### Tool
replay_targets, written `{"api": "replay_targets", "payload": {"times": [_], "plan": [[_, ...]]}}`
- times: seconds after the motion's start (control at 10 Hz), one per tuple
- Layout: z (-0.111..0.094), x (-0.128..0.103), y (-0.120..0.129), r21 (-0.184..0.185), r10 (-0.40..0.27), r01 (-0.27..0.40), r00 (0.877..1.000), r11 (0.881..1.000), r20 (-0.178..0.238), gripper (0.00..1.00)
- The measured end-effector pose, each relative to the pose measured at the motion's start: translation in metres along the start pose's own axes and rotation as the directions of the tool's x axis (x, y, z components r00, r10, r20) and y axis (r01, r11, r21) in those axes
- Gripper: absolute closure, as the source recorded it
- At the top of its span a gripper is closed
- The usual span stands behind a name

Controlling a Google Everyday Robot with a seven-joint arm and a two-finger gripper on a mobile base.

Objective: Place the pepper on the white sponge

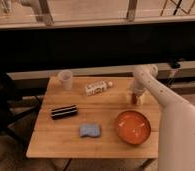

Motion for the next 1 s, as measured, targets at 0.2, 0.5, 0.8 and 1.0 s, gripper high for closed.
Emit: {"api": "replay_targets", "payload": {"times": [0.2,0.5,0.8,1.0], "plan": [[0.000,0.008,-0.004,-0.007,-0.030,0.029,0.999,1.000,-0.043,0.20],[0.004,0.021,-0.007,-0.021,-0.073,0.071,0.993,0.997,-0.089,0.20],[0.015,0.031,-0.002,-0.040,-0.107,0.104,0.991,0.994,-0.085,0.20],[0.023,0.036,0.001,-0.054,-0.129,0.126,0.989,0.991,-0.077,0.20]]}}
